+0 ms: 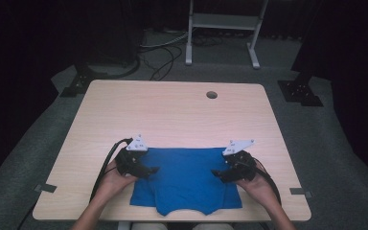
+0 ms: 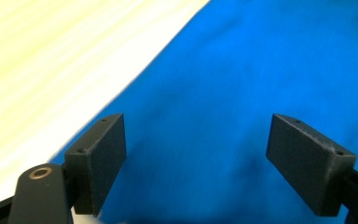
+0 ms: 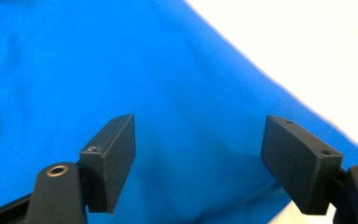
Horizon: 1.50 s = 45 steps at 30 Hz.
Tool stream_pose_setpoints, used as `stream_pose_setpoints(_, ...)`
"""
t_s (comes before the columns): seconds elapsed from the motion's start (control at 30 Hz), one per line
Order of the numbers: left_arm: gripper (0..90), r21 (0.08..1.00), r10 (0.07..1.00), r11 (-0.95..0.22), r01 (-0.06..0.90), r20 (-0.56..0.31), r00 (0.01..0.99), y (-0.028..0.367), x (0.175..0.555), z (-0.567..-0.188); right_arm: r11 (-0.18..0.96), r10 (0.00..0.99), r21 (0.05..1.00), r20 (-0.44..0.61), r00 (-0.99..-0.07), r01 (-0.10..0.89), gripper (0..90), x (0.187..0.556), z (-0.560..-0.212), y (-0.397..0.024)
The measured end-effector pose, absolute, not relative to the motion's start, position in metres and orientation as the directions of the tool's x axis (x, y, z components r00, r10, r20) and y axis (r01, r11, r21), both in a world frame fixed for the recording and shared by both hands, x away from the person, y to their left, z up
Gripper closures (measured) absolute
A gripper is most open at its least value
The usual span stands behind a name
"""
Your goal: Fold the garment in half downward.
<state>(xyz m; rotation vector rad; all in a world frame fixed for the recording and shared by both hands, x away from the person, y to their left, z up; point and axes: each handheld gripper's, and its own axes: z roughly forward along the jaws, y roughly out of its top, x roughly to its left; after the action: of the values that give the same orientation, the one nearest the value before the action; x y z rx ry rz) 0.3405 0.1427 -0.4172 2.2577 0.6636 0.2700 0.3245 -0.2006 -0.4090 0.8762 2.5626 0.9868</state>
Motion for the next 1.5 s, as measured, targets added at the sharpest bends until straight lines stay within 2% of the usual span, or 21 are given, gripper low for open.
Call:
stream_pose_setpoints(0.2,19.6,0.710,0.452,-0.624,0.326,-0.012,0.892,0.107,0.351,-0.415,0.598,0.613,0.659,-0.009,-0.790,0.456,26.3,0.345,-0.414,-0.171)
stream_pose_setpoints(0.37,19.6,0.659,0.481,-0.644,0.388,-0.045,0.876,0.102,0.365,-0.430,0.605,0.648,0.618,-0.016,-0.761,0.502,25.3,0.356,-0.429,-0.169)
stream_pose_setpoints(0.53,19.5,0.672,0.513,-0.619,0.406,-0.045,0.857,0.112,0.368,-0.431,0.574,0.665,0.636,0.005,-0.747,0.516,25.1,0.358,-0.431,-0.180)
stream_pose_setpoints(0.93,19.4,0.679,0.552,-0.600,0.423,-0.032,0.833,0.137,0.362,-0.427,0.557,0.638,0.675,0.026,-0.770,0.484,24.9,0.340,-0.434,-0.222)
stream_pose_setpoints(1.03,19.4,0.697,0.521,-0.597,0.397,-0.039,0.853,0.138,0.353,-0.421,0.551,0.646,0.685,0.011,-0.764,0.476,23.8,0.335,-0.426,-0.223)
stream_pose_setpoints(1.1,19.4,0.716,0.468,-0.599,0.360,-0.051,0.882,0.136,0.342,-0.415,0.548,0.626,0.712,-0.002,-0.780,0.439,23.8,0.323,-0.416,-0.219)
stream_pose_setpoints(1.27,19.4,0.719,0.388,-0.619,0.317,-0.071,0.919,0.133,0.326,-0.417,0.569,0.582,0.711,0.007,-0.813,0.413,23.2,0.305,-0.414,-0.208)
stream_pose_setpoints(1.4,19.4,0.674,0.384,-0.668,0.316,-0.052,0.922,0.134,0.321,-0.426,0.607,0.547,0.685,0.007,-0.837,0.403,23.1,0.294,-0.423,-0.202)
stream_pose_setpoints(1.5,19.4,0.679,0.389,-0.663,0.315,-0.047,0.920,0.139,0.319,-0.430,0.628,0.539,0.666,-0.001,-0.842,0.402,22.8,0.290,-0.431,-0.203)
